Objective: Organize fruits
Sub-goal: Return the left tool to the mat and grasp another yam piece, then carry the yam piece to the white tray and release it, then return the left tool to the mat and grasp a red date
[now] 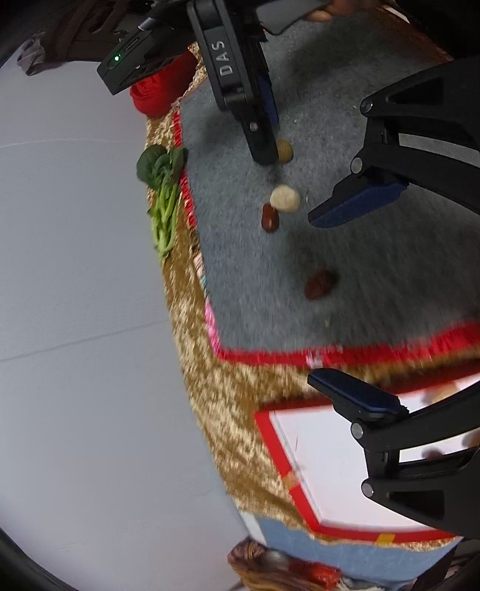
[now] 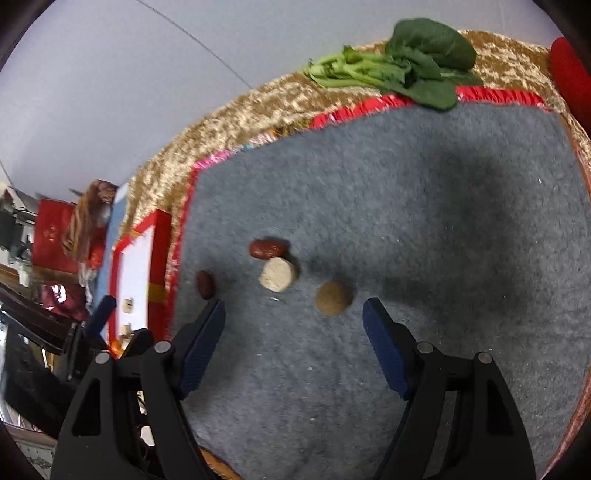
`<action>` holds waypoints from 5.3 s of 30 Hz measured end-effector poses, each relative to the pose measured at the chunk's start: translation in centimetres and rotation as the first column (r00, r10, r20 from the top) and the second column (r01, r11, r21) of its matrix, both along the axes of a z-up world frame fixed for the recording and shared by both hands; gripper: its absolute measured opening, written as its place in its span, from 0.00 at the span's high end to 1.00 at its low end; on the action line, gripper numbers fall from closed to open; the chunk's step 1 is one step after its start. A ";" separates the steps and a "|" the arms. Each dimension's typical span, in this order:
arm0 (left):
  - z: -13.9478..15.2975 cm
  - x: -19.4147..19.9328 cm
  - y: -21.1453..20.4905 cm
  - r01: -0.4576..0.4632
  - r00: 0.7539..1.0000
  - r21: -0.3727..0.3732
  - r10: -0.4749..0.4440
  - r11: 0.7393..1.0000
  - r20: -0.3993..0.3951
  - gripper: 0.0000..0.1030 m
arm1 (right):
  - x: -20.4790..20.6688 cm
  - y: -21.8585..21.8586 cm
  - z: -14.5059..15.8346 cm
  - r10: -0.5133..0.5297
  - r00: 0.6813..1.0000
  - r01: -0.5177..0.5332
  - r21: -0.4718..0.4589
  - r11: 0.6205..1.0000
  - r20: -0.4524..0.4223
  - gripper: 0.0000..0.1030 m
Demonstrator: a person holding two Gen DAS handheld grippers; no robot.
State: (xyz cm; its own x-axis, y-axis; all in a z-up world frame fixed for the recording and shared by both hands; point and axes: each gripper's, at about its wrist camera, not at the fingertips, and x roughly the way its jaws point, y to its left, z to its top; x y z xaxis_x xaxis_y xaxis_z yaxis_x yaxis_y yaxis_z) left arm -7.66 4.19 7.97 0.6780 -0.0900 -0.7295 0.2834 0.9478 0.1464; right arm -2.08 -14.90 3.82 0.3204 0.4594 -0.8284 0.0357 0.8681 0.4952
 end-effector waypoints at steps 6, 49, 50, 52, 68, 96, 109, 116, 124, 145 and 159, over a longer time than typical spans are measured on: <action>-0.6 1.2 -0.1 -0.003 0.998 -0.062 -0.001 0.998 -0.058 0.24 | 1.0 0.7 -1.8 0.019 0.999 -0.020 -0.034 0.999 -0.034 0.47; -3.6 4.5 -5.0 0.076 0.988 -0.176 -0.098 0.981 -0.120 0.77 | -1.3 -6.2 2.2 -0.047 0.992 0.051 -0.033 0.998 0.114 0.76; -2.9 4.1 -4.4 0.070 0.991 -0.168 -0.087 0.983 -0.098 0.77 | -1.2 -5.8 2.5 -0.036 0.992 0.040 -0.030 0.999 0.124 0.76; -1.8 3.4 -3.2 0.056 0.996 -0.162 -0.067 0.985 -0.065 0.77 | -1.3 -4.8 3.1 -0.019 0.990 0.022 -0.020 1.000 0.143 0.76; 1.8 -0.6 14.2 -0.250 0.968 -0.137 0.250 0.959 -0.019 0.77 | -1.1 12.6 4.7 0.234 0.938 -0.250 0.031 0.968 0.256 0.76; -0.6 -1.5 22.0 -0.424 0.902 -0.050 0.418 0.904 -0.107 0.60 | -2.5 26.5 0.5 0.493 0.845 -0.502 -0.010 0.865 0.209 0.34; 1.4 -0.4 13.4 -0.232 0.973 -0.114 0.232 0.966 -0.013 0.52 | 1.6 10.3 3.4 0.133 0.974 -0.149 0.078 0.986 0.182 0.34; 1.1 -0.1 8.4 -0.144 0.990 -0.111 0.144 0.983 -0.013 0.52 | 2.6 1.6 0.4 -0.080 0.997 0.077 0.149 0.986 0.013 0.34; 0.5 -0.3 6.2 -0.107 0.994 -0.085 0.106 0.991 -0.008 0.52 | 4.8 2.5 -3.0 -0.096 0.994 0.104 0.163 0.981 -0.057 0.39; -4.6 4.4 0.3 -0.094 0.986 -0.097 0.079 0.991 -0.147 0.52 | 0.8 -2.9 0.9 -0.027 0.998 0.028 -0.014 1.000 0.059 0.78; -3.7 3.6 1.7 -0.073 0.991 -0.180 0.051 0.981 -0.125 0.80 | 0.4 -1.8 1.5 0.020 0.998 -0.024 0.056 0.998 0.063 0.78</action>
State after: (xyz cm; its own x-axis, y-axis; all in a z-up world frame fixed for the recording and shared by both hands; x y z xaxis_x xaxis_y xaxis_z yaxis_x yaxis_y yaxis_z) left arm -4.07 5.88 4.32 0.5956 -0.1903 -0.7804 0.2283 0.9716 -0.0627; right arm -1.66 -16.70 5.31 0.3603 0.5127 -0.7793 -0.0157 0.8386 0.5445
